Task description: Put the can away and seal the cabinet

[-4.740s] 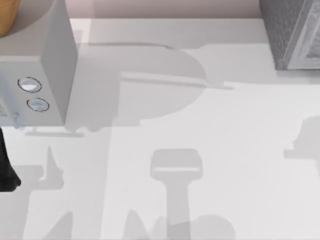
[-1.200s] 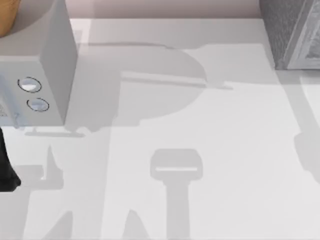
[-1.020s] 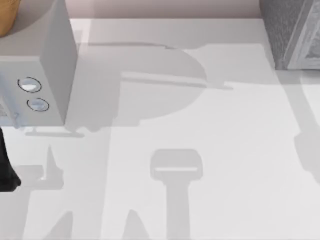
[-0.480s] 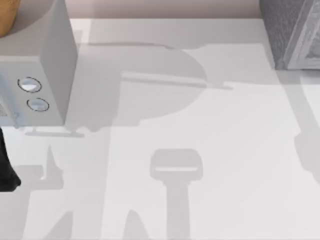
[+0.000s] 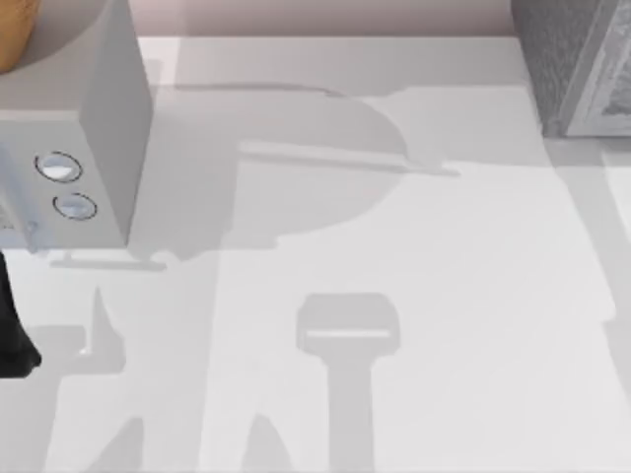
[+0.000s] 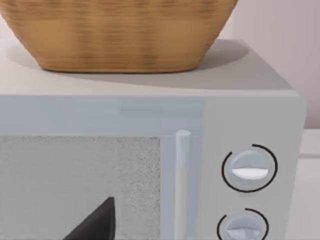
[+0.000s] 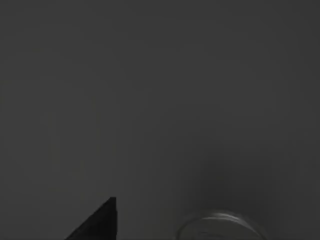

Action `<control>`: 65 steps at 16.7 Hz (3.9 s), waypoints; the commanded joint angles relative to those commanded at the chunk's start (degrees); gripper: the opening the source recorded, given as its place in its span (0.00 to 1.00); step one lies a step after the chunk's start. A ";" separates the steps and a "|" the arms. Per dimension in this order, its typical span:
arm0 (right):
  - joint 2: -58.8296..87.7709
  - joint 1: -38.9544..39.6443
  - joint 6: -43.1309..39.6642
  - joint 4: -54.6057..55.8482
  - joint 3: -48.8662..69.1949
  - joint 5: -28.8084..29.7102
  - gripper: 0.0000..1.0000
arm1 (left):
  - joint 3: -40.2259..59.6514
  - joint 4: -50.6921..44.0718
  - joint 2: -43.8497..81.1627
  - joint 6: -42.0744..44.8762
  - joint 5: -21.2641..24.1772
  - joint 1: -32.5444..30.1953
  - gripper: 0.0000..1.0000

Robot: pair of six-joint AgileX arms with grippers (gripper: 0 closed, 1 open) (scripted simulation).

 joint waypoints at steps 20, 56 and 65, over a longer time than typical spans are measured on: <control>-94.94 -4.57 0.21 29.18 -131.06 -4.34 1.00 | 0.00 0.00 0.00 0.00 0.00 0.00 1.00; -10.96 -63.59 2.06 98.82 -116.54 -61.90 1.00 | 0.00 0.00 0.00 0.00 0.00 0.00 1.00; -12.40 -63.72 1.71 89.71 -108.04 -62.40 1.00 | 0.00 0.00 0.00 0.00 0.00 0.00 1.00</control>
